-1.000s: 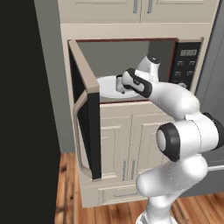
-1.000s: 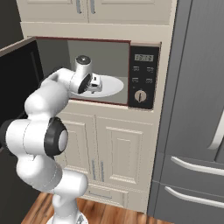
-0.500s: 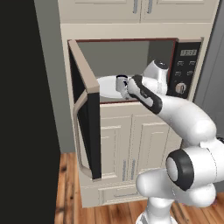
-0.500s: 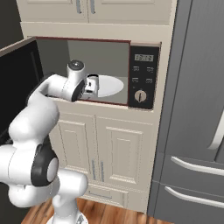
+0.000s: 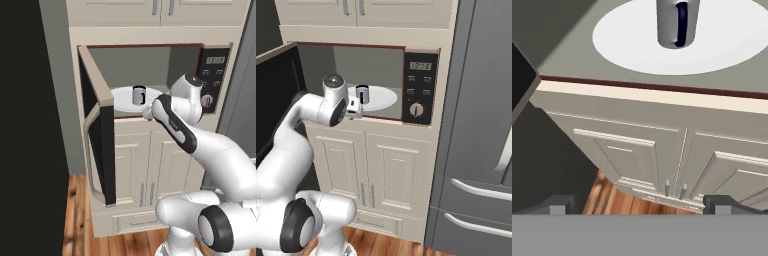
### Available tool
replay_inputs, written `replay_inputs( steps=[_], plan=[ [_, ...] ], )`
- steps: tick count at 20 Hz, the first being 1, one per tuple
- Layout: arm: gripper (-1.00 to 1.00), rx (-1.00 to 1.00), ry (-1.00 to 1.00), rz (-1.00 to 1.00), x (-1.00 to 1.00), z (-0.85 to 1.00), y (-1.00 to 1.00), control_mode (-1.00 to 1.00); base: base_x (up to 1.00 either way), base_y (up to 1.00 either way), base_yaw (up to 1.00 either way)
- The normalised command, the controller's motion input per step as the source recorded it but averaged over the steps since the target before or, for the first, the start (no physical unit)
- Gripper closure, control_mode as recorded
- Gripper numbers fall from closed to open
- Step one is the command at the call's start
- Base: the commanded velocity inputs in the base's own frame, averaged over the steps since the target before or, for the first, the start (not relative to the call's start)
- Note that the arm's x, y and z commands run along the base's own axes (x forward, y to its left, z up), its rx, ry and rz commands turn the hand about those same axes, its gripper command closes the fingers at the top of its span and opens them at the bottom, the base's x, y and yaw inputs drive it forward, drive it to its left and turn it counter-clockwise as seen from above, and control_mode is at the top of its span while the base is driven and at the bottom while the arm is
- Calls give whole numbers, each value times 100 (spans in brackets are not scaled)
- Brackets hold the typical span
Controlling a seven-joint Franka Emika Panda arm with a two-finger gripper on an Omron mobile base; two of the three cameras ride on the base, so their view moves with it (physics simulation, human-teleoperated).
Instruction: Pick the mug from the counter and place it inside the microwave. Then close the microwave.
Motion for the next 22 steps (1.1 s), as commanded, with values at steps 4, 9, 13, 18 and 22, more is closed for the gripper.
replay_inputs(
  steps=[4, 9, 13, 18, 22],
  plan=[
    [-100, 0, -1, -2, -42, 13, 0, -100, 0, 0, 0],
    [-100, 0, -6, -4, -63, 17, 0, -100, 0, 0, 0],
    [-100, 0, -8, -3, -67, 13, 0, -100, 0, 0, 0],
    [-100, 0, -13, -1, -58, 14, 4, -100, 0, 0, 0],
    [-100, -2, -18, -1, -44, 7, 9, -100, 0, 0, 0]
  ],
)
